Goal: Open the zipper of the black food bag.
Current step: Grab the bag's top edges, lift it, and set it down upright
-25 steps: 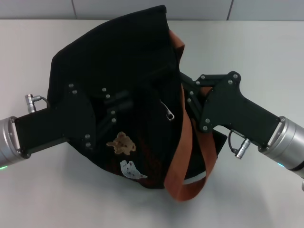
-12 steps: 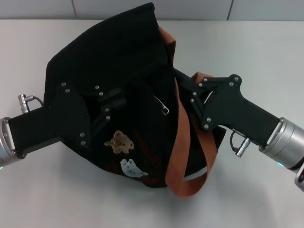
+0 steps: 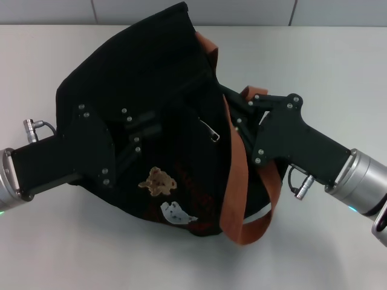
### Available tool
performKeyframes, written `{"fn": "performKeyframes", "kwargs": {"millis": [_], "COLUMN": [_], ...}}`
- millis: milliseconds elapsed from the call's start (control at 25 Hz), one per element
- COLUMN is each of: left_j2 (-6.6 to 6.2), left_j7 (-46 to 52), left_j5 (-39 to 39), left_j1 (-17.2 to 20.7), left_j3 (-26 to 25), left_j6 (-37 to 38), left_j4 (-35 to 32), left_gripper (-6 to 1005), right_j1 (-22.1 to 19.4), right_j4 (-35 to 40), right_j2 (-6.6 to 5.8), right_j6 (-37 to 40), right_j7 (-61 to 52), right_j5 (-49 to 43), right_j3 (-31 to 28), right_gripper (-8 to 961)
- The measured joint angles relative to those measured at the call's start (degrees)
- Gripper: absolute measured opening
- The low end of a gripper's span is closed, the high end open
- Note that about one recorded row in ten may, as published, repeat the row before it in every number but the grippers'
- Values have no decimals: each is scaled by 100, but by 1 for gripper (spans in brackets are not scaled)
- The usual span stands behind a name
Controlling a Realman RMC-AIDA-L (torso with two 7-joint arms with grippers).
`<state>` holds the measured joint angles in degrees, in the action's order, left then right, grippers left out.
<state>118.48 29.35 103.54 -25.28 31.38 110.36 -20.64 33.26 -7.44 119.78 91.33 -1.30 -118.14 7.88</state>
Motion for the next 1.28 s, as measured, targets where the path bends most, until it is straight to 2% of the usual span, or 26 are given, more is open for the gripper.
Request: {"fn": "performKeyframes", "kwargs": {"millis": [80, 320, 480, 720, 1000, 1280], "left_j2": [0, 0, 4, 20, 27, 28], "left_j7": [0, 0, 0, 0, 1, 5], "left_j5": [0, -49, -59, -64, -64, -64], "left_j1": [-9, -94, -167, -253, -276, -288], "left_j3": [0, 0, 28, 82, 149, 149], "left_j6": [0, 8, 8, 28, 41, 49], "left_j4": [0, -1, -2, 29, 44, 46], "left_gripper": [93, 92, 93, 92, 90, 89], "right_j1": [41, 289, 430, 507, 489, 431], "right_j4": [-6, -148, -293, -399, -448, -424], "right_j2": [2, 12, 10, 10, 10, 10], "right_j6": [-12, -396, -625, -751, -863, -881], "right_j7": [1, 45, 57, 75, 148, 156], "right_j5": [-40, -225, -228, -198, -196, -196], "right_j3": [13, 19, 1, -130, -597, -764], "right_gripper": [6, 154, 382, 408, 400, 398]}}
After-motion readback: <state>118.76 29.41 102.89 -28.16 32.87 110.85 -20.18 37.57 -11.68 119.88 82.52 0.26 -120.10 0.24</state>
